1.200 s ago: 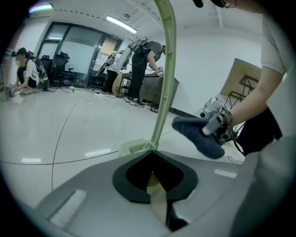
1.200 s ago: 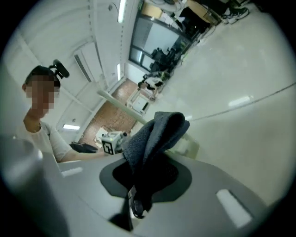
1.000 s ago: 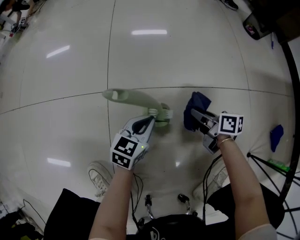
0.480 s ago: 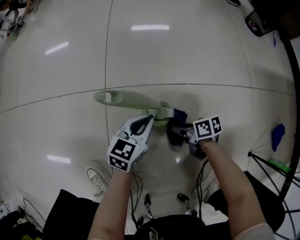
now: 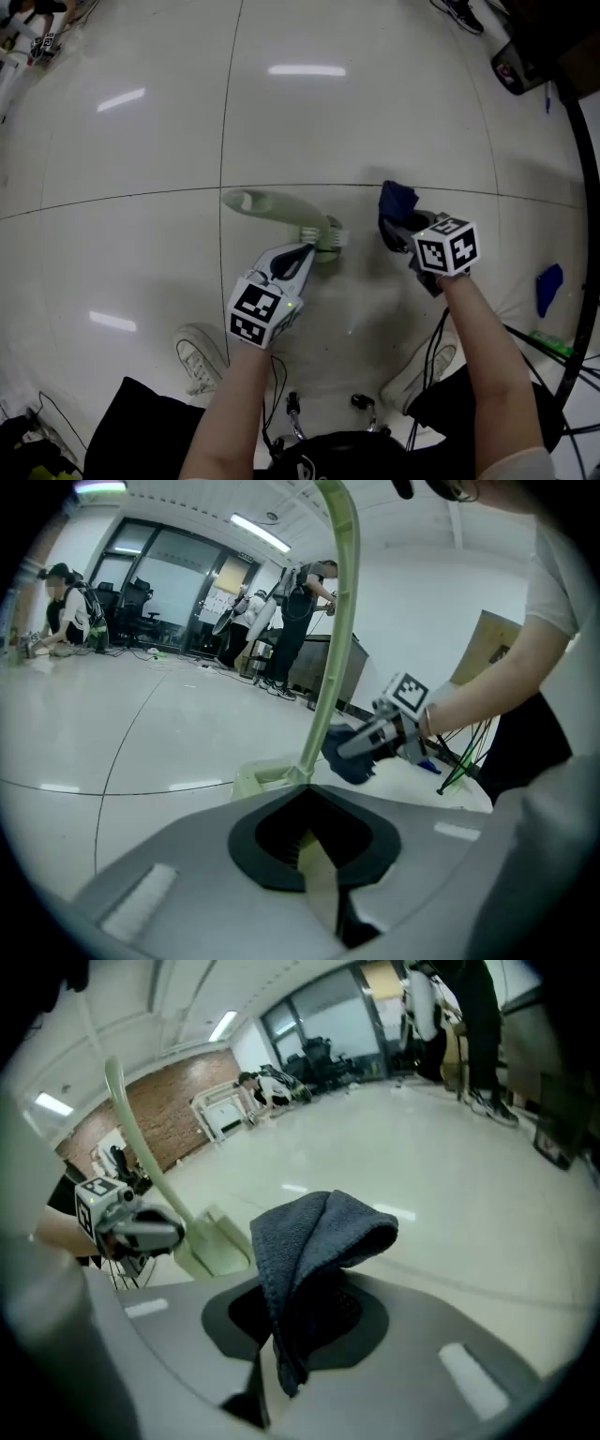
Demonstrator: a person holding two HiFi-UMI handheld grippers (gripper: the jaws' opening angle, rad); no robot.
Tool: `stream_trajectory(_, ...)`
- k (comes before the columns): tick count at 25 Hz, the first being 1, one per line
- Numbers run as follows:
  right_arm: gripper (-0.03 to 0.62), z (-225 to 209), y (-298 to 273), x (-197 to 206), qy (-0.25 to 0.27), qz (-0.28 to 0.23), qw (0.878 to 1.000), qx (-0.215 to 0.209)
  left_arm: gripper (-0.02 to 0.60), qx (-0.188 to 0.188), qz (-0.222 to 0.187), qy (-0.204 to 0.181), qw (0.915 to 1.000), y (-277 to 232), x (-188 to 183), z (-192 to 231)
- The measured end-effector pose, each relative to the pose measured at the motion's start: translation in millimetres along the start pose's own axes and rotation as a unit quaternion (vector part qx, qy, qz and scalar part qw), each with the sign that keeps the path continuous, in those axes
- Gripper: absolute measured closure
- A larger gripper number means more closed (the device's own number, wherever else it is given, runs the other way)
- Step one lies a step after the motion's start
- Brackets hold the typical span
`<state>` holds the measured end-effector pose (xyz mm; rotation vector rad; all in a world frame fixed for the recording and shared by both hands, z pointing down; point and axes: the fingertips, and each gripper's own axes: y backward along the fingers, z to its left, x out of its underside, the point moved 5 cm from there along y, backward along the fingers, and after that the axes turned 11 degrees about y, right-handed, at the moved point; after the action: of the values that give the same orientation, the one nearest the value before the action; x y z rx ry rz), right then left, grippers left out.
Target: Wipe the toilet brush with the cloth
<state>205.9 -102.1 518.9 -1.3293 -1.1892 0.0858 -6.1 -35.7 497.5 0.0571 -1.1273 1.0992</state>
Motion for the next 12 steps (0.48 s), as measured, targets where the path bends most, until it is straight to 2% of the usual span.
stream_trajectory(2,0.530,-2,-2,-58,0.049,-0.058,0.997,-0.030,0.577,0.001,0.004,-0.002,1.0000,-1,0,0)
stream_trajectory(5,0.530,30,-23,-122,0.099,-0.107,0.979,-0.143,0.577,0.003,0.005,-0.006,1.0000,-2,1,-1)
stream_trajectory(8,0.530,69,-57,-149,0.140,-0.083,0.957,-0.240,0.577,0.003,0.006,-0.015,0.9999,-3,-1,-3)
stream_trajectory(12,0.530,94,-98,-150,0.162,-0.034,0.937,-0.306,0.577,-0.001,-0.003,-0.006,1.0000,-2,-2,-6)
